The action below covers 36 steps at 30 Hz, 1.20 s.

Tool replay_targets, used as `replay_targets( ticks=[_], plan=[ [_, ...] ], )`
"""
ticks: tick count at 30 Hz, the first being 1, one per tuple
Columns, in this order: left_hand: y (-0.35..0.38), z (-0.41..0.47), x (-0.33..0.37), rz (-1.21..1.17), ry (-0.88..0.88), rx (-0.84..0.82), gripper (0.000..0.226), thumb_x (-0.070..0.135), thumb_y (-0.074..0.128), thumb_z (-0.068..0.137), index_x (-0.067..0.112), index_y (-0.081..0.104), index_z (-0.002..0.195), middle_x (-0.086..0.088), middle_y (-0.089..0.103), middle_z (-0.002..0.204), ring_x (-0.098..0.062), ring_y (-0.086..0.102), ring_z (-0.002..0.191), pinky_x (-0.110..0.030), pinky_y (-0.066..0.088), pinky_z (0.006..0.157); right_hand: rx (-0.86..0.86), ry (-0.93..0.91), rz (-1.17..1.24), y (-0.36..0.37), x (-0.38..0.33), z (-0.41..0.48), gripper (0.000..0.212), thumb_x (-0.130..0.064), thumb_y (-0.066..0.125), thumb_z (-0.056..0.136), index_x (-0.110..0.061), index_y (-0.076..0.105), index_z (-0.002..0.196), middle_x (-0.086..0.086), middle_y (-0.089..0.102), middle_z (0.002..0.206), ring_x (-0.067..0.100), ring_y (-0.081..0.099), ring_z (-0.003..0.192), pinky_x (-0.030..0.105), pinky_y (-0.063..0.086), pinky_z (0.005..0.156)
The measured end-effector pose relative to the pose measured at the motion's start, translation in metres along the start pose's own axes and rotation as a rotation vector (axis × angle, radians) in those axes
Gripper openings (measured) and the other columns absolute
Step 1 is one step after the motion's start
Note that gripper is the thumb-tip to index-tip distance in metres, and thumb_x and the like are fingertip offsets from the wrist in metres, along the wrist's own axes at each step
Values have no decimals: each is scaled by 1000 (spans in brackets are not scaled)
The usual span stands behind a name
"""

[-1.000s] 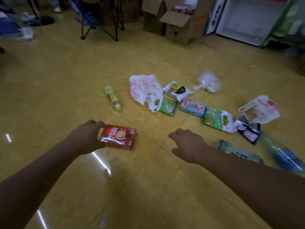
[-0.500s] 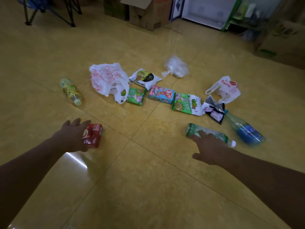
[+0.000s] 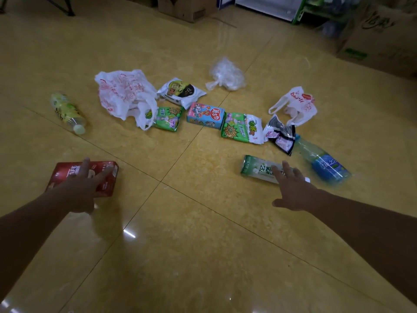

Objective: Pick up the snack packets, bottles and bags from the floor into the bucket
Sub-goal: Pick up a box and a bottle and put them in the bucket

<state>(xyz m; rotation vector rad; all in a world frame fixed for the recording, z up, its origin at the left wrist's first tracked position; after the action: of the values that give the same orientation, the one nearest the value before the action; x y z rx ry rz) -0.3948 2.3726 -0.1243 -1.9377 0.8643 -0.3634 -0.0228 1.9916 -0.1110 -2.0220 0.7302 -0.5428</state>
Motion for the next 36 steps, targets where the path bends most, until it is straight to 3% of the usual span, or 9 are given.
replay_targets(
  ticks=[6,9,12,14,17,21,26,30,36],
  plan=[
    [-1,-7,3,58,31,37,132,28,85,68,30,-20,148,-21,-3,160,-43,41,132,-49,45,102,63,-1,-13,4,-1,11,121,-54,72,77,-18,-15,153,13,-2,162,44,13,144,51,23,117],
    [-6,-8,6,52,27,57,131,19,83,68,25,-19,150,-19,9,160,-39,49,127,-45,49,98,141,9,-55,1,-2,12,121,-54,75,74,-13,-8,153,10,19,151,39,34,128,49,43,100],
    [-9,-7,9,71,-6,92,133,26,86,65,26,-14,153,-17,23,155,-37,52,122,-43,50,94,176,46,-92,-5,-9,11,107,-55,74,74,-10,11,149,10,24,136,32,34,119,43,50,84],
    [-8,-5,9,99,-35,105,135,34,86,64,28,-16,153,-18,18,156,-41,46,127,-46,46,98,187,62,-77,-7,-12,11,91,-51,75,75,-12,26,141,11,26,131,31,33,117,42,49,81],
    [-2,5,3,107,-51,93,140,45,84,63,29,-24,149,-18,-4,161,-50,33,134,-54,36,107,172,55,-42,-5,-10,12,80,-44,76,78,-16,29,137,11,26,139,33,32,121,44,48,83],
    [4,21,-7,114,-33,109,143,61,77,58,30,-32,145,-15,15,158,-45,37,132,-58,41,101,142,25,-115,-2,-9,7,62,-35,71,82,-23,30,127,2,53,123,26,36,111,42,50,79],
    [-11,-5,18,224,-9,54,124,47,83,61,21,6,154,-8,33,148,-36,42,128,-47,46,101,128,-7,-257,-3,-15,-3,66,-46,72,80,-25,38,133,-3,51,125,22,40,116,33,46,78],
    [-10,-24,19,170,-30,86,118,65,75,62,26,10,152,-5,35,145,-33,40,126,-44,53,89,142,-43,-282,-10,-24,-9,63,-51,67,81,-28,40,134,-3,48,124,21,40,116,32,46,78],
    [-25,-40,20,106,6,182,119,57,80,58,27,11,151,-3,40,141,-29,43,123,-44,51,91,205,-87,-301,-36,-49,-11,63,-53,66,80,-26,41,132,0,48,123,24,39,117,35,47,78]
  ],
)
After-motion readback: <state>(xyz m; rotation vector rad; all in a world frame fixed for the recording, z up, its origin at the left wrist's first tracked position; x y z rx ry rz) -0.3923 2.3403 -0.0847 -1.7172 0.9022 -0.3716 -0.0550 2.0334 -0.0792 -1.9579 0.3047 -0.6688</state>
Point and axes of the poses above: each hand's wrist, its own z-axis towards the middle knuckle, its own y-axis out of the palm, x = y × z, the point moved 2 cm from there along z, towards the middle knuckle
